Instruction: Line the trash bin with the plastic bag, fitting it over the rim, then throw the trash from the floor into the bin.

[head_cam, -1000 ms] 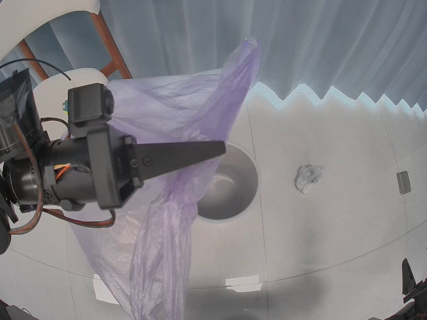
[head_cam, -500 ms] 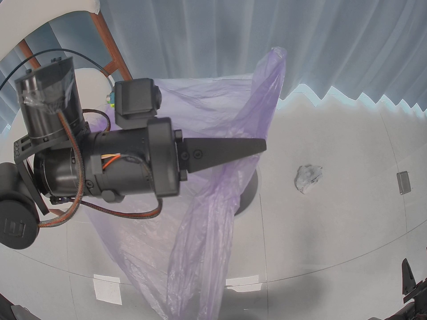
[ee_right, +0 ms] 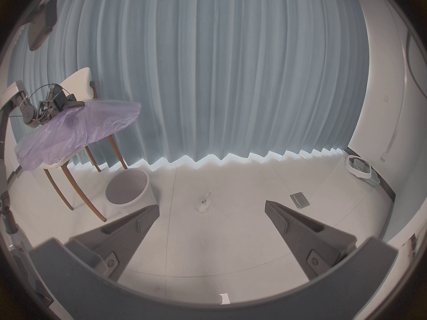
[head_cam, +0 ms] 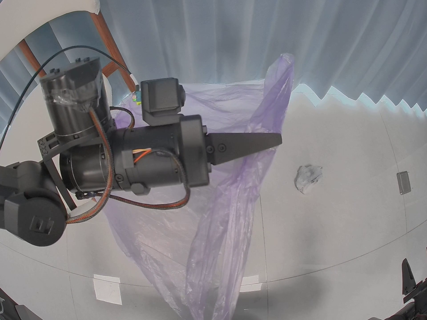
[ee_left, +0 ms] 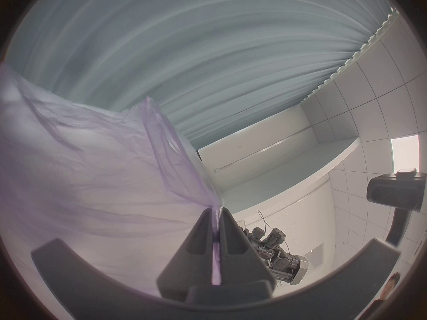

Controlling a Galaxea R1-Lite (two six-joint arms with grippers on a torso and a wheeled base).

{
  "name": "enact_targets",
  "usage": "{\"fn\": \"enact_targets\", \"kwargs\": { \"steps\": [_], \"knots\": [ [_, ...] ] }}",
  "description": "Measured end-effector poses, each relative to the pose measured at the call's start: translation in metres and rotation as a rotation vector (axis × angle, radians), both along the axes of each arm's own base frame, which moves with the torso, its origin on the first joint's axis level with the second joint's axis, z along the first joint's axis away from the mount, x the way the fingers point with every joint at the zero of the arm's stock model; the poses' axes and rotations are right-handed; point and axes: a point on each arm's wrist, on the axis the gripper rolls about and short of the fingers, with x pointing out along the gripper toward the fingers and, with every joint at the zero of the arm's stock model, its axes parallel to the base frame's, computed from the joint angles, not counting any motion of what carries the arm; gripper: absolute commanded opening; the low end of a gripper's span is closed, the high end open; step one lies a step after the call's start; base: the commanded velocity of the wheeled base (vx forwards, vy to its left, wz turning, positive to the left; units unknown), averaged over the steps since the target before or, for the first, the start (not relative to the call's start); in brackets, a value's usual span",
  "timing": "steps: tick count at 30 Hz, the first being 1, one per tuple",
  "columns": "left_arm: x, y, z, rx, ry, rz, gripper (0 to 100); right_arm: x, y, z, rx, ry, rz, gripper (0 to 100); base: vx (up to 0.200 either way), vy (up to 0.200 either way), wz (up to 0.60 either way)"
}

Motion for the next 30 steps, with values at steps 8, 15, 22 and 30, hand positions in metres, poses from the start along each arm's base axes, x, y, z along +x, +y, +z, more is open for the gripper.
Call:
{"fn": "enact_targets", "kwargs": {
  "steps": [8, 15, 22, 30],
  "knots": [
    [0.004, -0.008, 0.0, -0.009, 0.042, -0.015, 0, 0.0, 0.0, 0.0, 0.0, 0.0, 0.001, 100, 0.0, 0.0, 0.0],
    [0.011, -0.005, 0.002, -0.015, 0.052, 0.009, 0, 0.0, 0.0, 0.0, 0.0, 0.0, 0.001, 100, 0.0, 0.0, 0.0],
    [0.038, 0.023, -0.015, 0.015, 0.078, 0.135, 0, 0.0, 0.0, 0.0, 0.0, 0.0, 0.001, 100, 0.0, 0.0, 0.0],
    [0.07, 0.047, -0.035, -0.029, -0.039, 0.25, 0, 0.0, 0.0, 0.0, 0.001, 0.0, 0.0, 100, 0.0, 0.0, 0.0]
  ]
}}
